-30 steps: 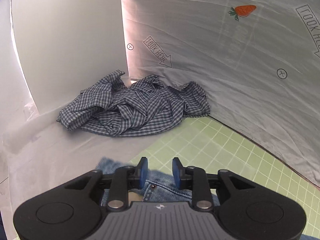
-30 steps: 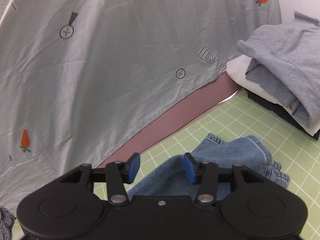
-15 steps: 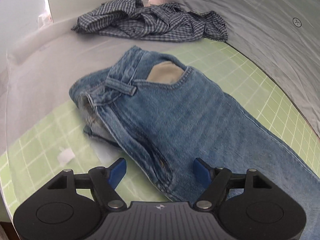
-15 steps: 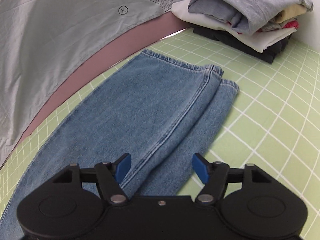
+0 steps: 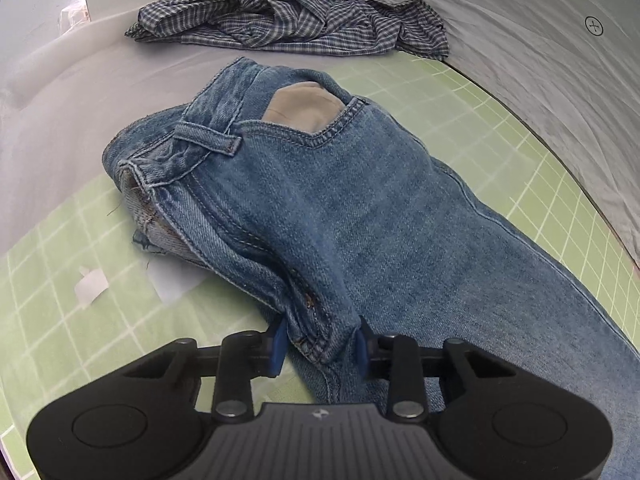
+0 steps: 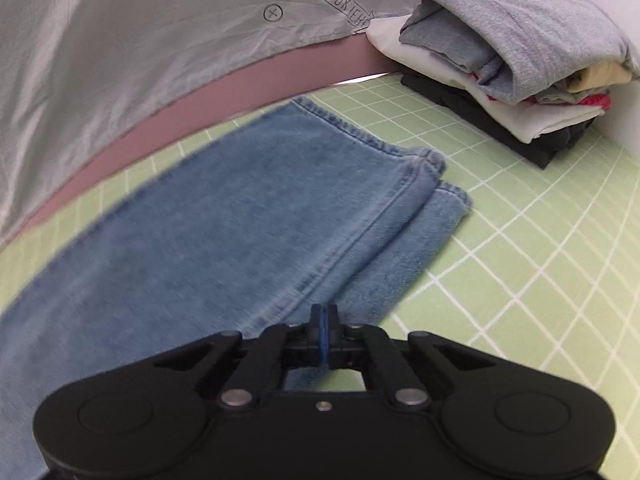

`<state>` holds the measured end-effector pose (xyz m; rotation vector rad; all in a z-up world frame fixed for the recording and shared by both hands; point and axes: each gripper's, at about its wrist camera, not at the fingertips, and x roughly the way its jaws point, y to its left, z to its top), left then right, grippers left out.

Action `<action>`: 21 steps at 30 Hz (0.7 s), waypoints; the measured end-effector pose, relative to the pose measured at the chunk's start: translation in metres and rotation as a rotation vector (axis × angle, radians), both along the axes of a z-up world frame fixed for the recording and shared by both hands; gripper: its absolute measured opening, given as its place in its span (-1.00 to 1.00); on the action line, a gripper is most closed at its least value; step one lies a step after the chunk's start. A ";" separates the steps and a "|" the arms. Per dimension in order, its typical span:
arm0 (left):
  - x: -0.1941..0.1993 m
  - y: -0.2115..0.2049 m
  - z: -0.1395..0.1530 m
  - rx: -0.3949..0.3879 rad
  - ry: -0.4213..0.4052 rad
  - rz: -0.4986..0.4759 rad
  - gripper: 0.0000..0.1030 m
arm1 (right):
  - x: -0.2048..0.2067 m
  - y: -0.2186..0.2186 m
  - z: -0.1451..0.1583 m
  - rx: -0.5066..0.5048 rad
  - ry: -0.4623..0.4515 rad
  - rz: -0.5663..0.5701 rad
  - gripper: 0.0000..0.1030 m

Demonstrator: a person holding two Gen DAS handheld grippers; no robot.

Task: Fold clothes
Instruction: 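Grasp the waistband with the left tool while the right tool straightens the stacked leg hems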

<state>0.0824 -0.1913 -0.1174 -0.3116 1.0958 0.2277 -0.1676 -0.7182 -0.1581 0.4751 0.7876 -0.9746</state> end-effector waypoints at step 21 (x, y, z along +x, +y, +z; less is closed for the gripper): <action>-0.040 0.067 -0.001 -0.054 0.020 0.130 -0.35 | -0.037 -0.070 0.004 0.070 -0.127 -0.074 -0.38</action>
